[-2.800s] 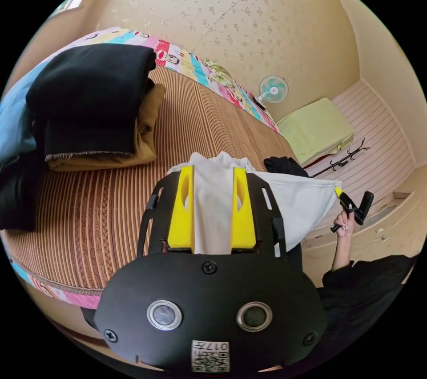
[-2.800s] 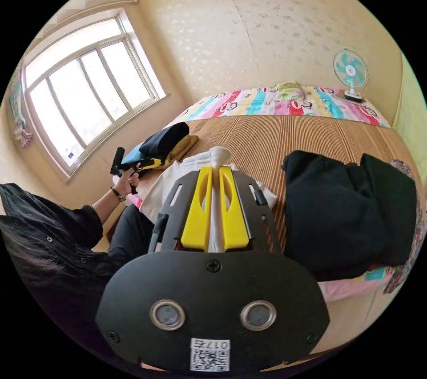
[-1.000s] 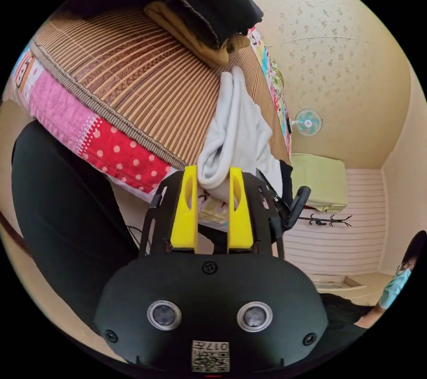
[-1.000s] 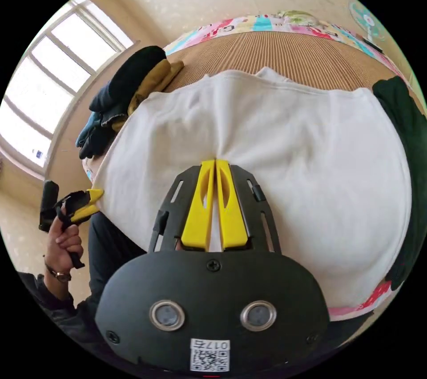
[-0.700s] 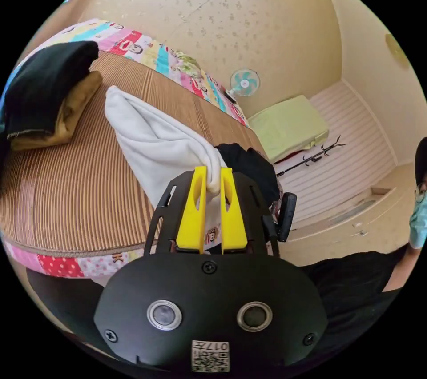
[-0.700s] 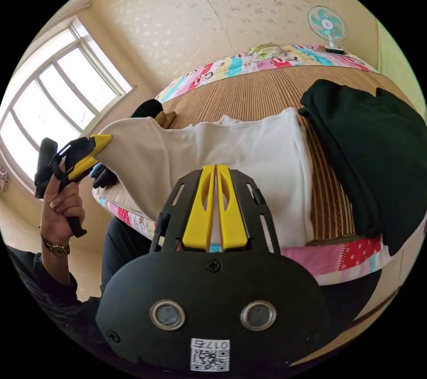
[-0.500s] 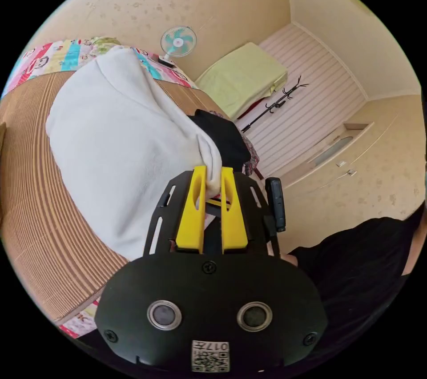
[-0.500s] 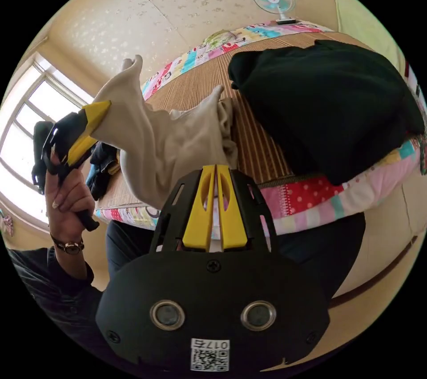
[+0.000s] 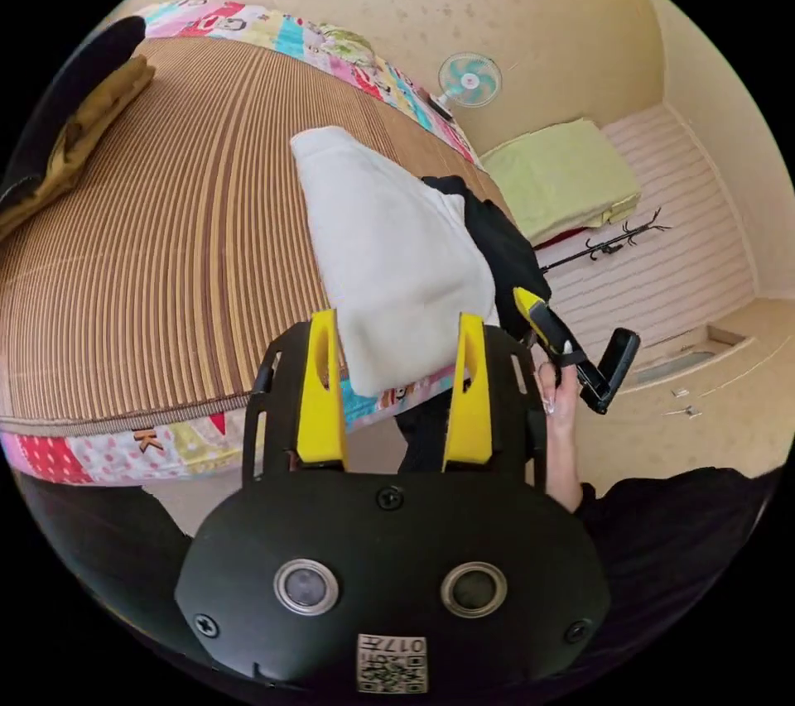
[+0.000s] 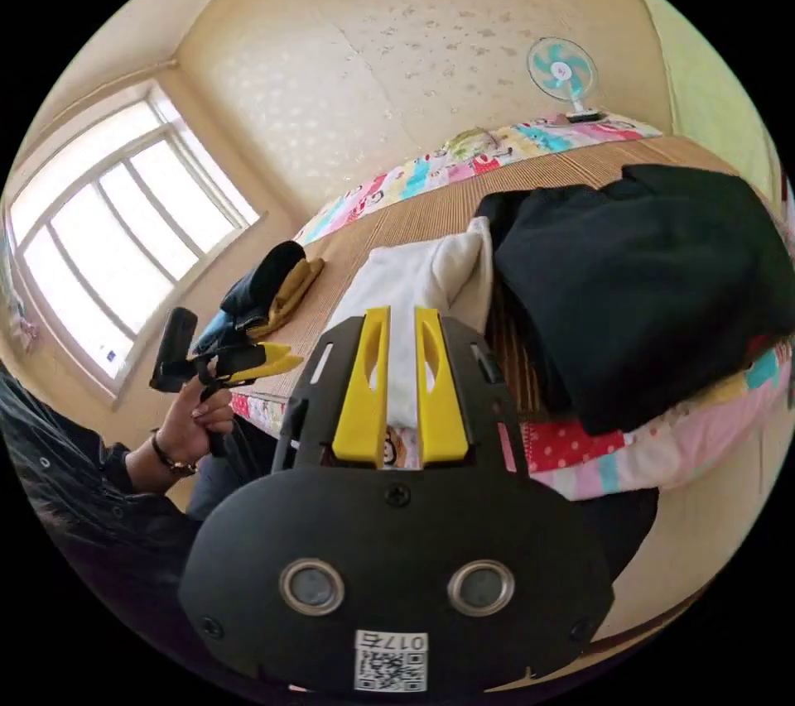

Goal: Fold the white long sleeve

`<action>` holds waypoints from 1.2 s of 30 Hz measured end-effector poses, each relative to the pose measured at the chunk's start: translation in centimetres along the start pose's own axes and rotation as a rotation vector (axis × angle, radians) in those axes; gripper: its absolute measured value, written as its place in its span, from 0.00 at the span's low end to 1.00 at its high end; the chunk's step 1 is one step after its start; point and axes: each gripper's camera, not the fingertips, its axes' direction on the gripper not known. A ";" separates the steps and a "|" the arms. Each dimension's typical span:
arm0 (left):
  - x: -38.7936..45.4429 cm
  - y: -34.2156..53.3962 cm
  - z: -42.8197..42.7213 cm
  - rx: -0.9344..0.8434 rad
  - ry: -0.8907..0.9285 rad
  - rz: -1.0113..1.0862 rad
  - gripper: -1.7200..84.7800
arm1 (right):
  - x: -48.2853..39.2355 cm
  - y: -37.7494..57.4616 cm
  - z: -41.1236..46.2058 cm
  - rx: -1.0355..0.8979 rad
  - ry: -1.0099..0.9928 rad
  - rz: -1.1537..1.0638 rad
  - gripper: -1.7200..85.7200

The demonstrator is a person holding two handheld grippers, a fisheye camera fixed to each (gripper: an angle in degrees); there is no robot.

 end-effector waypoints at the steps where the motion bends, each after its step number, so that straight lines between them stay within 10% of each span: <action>1: -1.7 0.1 0.9 -0.023 0.006 -0.060 0.25 | -1.3 -1.6 1.0 -0.008 0.044 -0.147 0.08; 4: -4.5 0.1 4.4 -0.156 0.142 -0.146 0.24 | 0.0 -2.9 7.6 -0.191 0.395 -0.372 0.06; 9: -7.1 0.9 6.4 -0.193 0.353 -0.258 0.15 | 7.0 -7.4 0.2 -0.276 0.286 -0.035 0.07; 17: -2.4 4.3 3.7 -0.191 0.569 -0.076 0.11 | 20.8 4.3 -20.5 -0.094 -0.391 0.827 0.28; 23: 3.9 8.0 0.6 -0.305 0.552 0.304 0.10 | 25.7 3.3 -17.9 -0.007 -1.105 0.921 0.30; 30: 0.3 13.5 -16.1 0.202 0.314 0.475 0.15 | 19.6 -7.7 -14.1 -0.121 -1.348 0.569 0.26; 36: -6.6 22.7 -26.2 0.570 -0.040 0.217 0.15 | 2.1 -19.3 -3.4 -0.179 -1.665 0.350 0.24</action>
